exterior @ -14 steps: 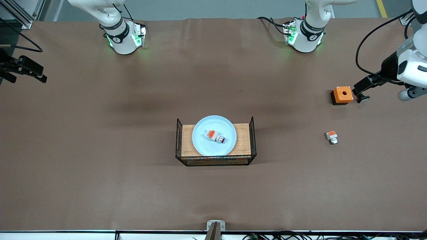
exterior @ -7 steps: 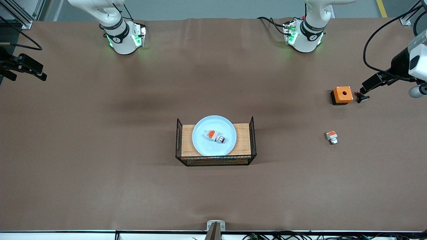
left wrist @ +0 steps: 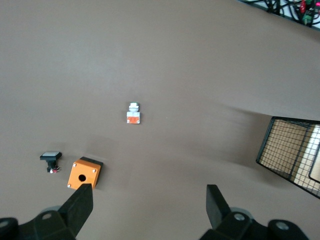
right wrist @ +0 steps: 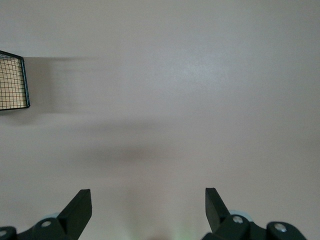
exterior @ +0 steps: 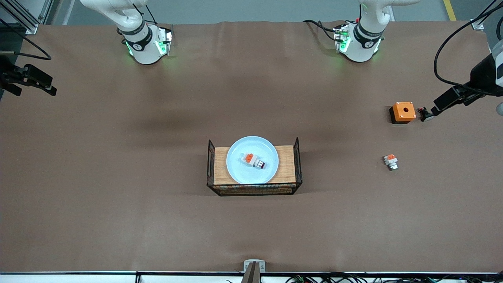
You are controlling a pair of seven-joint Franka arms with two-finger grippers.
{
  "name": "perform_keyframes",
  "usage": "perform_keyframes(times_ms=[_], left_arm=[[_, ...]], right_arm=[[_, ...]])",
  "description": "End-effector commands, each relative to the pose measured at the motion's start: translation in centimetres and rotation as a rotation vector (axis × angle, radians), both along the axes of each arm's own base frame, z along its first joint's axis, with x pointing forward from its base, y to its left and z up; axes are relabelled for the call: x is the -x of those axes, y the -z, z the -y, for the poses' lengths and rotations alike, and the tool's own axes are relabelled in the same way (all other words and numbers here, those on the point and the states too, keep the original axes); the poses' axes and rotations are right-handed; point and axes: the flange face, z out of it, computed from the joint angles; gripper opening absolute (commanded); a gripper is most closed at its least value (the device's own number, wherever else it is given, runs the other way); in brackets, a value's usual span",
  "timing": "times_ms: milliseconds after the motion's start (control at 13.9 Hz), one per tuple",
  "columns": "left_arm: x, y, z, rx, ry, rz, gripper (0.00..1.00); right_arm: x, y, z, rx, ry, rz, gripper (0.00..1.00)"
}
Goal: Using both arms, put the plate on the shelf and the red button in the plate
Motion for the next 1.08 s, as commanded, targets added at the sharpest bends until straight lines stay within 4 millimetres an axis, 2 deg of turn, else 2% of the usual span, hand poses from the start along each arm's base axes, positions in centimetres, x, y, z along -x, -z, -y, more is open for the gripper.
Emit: perform_keyframes(times_ms=[0, 216, 1010], left_arm=[[-0.8, -0.7, 1.2, -0.015, 0.044, 0.022, 1.0], [-0.9, -0.8, 0.2, -0.024, 0.179, 0.032, 1.0], [-0.8, -1.0, 0.3, -0.035, 0.201, 0.033, 1.0]], right_arm=[[0.9, 0.0, 0.5, -0.044, 0.007, 0.018, 1.0], [0.9, -0.1, 0.4, -0.043, 0.004, 0.021, 1.0], [1.2, -0.6, 1.0, 0.016, 0.005, 0.025, 1.0]])
